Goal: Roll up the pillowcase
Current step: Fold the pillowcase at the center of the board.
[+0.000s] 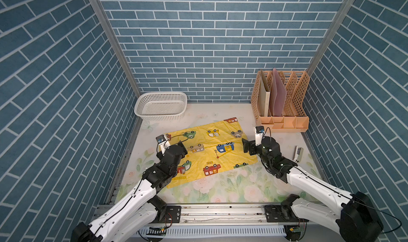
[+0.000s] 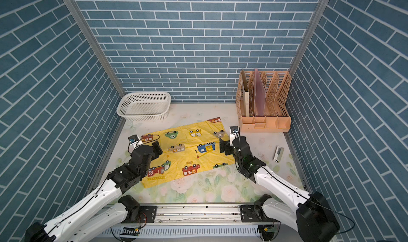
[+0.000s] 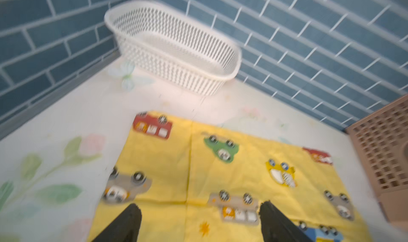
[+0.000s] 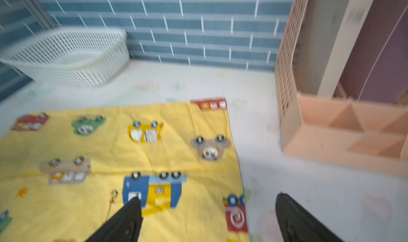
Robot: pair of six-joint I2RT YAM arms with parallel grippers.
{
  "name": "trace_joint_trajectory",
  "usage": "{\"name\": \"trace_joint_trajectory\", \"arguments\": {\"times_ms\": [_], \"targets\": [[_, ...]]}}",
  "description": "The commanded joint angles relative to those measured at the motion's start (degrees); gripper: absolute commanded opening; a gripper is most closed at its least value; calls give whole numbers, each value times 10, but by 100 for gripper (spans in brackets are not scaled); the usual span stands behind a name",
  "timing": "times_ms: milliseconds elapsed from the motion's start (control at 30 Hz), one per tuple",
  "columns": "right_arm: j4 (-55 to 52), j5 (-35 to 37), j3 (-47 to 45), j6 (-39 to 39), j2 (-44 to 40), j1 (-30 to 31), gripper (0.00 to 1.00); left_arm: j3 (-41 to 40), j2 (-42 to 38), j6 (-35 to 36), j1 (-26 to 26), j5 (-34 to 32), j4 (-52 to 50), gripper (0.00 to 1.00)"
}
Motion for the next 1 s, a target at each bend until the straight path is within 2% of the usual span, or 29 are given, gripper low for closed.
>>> {"name": "trace_joint_trajectory", "arguments": {"times_ms": [0, 67, 167, 333, 433, 567, 700, 767, 867, 933, 967], "targets": [[-141, -108, 19, 101, 60, -89, 97, -28, 13, -143, -1, -19, -165, 94], [-118, -214, 7, 114, 91, -158, 89, -33, 40, -187, 4, -10, -179, 100], [-140, -163, 24, 83, 111, -165, 89, -32, 71, -231, 34, 8, -204, 100], [-155, -173, 43, 75, 162, -172, 87, -84, 30, -213, 112, 121, -153, 100], [-158, -189, 53, 66, 196, -172, 83, -107, 23, -219, 123, 157, -146, 100], [-154, -180, 59, 64, 192, -172, 82, -110, 64, -223, 123, 200, -155, 97], [-158, -163, 71, 59, 172, -172, 82, -106, 71, -229, 122, 202, -208, 87], [-151, -154, 64, 59, 159, -172, 82, -114, 55, -231, 122, 197, -220, 78], [-148, -144, 55, 62, 152, -172, 82, -118, 44, -237, 121, 197, -219, 51], [-150, -144, 56, 63, 158, -172, 83, -116, 51, -231, 121, 198, -215, 44], [-151, -144, 57, 64, 164, -172, 83, -114, 55, -228, 120, 197, -212, 37]]}}
